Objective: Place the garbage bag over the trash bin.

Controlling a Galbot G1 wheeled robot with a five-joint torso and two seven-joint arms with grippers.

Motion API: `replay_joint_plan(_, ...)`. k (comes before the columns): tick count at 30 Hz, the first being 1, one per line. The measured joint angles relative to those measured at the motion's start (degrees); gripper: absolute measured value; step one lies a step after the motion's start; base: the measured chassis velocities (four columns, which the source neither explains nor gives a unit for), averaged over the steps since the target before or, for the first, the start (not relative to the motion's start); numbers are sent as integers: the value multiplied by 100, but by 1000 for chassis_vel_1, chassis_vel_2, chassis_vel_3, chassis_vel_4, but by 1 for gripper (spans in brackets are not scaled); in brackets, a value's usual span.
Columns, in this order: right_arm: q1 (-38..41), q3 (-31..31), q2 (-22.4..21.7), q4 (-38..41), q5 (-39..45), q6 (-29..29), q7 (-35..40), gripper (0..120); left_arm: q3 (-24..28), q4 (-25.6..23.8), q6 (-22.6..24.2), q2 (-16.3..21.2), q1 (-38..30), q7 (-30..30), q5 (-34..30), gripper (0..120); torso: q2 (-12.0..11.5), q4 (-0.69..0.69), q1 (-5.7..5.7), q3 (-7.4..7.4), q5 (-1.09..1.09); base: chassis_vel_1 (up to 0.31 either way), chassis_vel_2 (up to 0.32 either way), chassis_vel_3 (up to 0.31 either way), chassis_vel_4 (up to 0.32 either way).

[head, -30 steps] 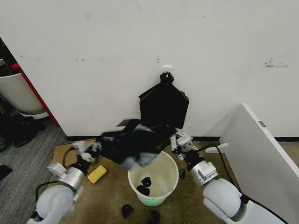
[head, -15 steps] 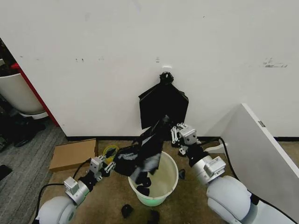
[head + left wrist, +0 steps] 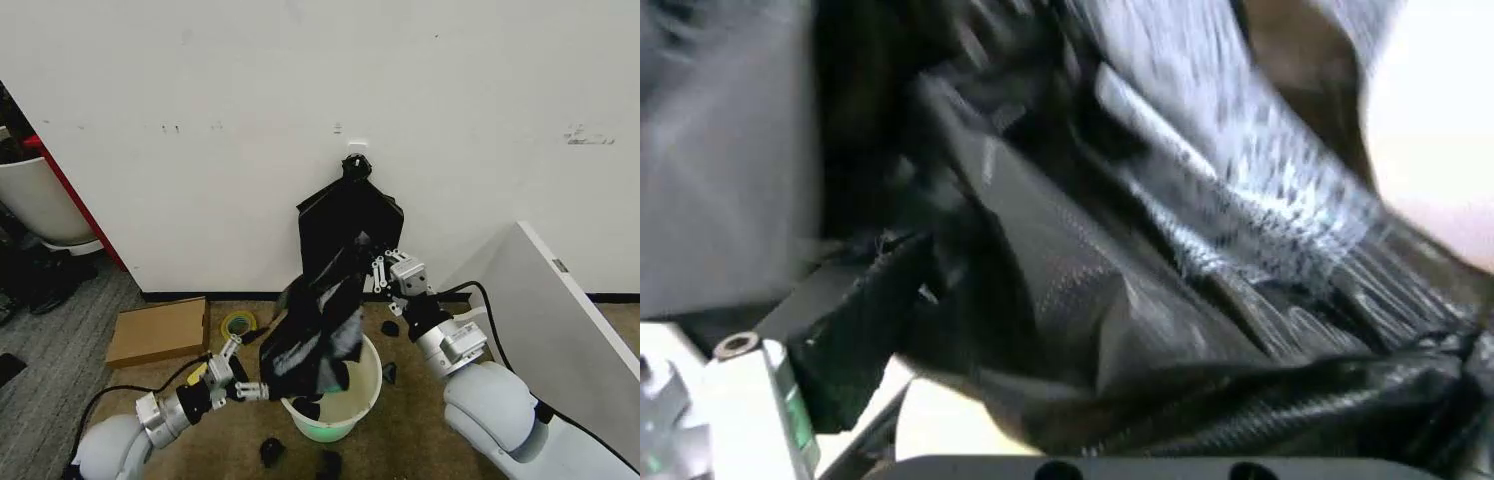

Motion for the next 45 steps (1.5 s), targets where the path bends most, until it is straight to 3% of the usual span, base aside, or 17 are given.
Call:
replay_joint_plan(9,91,216,142,-17,138,-22,28,0,-40,422,296,-15,-24,-607,249,100,0,1,0,0,-1,0,0,0,0)
replay_joint_plan(16,65,351,204,-209,84,-141,261,0,50,472,430,-80,-13,-897,-943,100,0,0,0,0,0,0,0,0,0)
replay_joint_plan(20,63,373,239,-374,37,-158,323,0,36,501,417,-70,-52,-382,-1745,100,0,0,0,0,0,0,0,0,0)
replay_joint_plan(26,79,420,250,-465,58,-149,349,0,-14,633,104,-101,-122,161,-2135,100,0,0,0,0,0,0,0,0,0)
replay_joint_plan(31,154,567,307,-560,70,-219,445,0,-215,883,-319,-251,-240,1067,-2299,100,0,0,0,0,-1,0,0,0,0)
replay_joint_plan(37,198,622,322,-630,304,-282,580,0,-259,945,-541,-331,-185,1188,-2456,100,0,0,0,0,0,0,0,0,0)
replay_joint_plan(39,119,562,290,-474,400,-282,569,0,-204,907,-750,-341,-134,868,-2394,100,0,1,0,0,0,0,0,0,0)
replay_joint_plan(41,34,449,286,-148,400,-308,523,0,1,534,-1034,-281,-68,-275,-1833,100,0,0,0,0,-1,0,0,0,0)
replay_joint_plan(45,18,332,294,180,399,-415,510,0,200,39,-1106,-109,-64,-1457,-847,100,0,1,0,0,0,0,0,0,0)
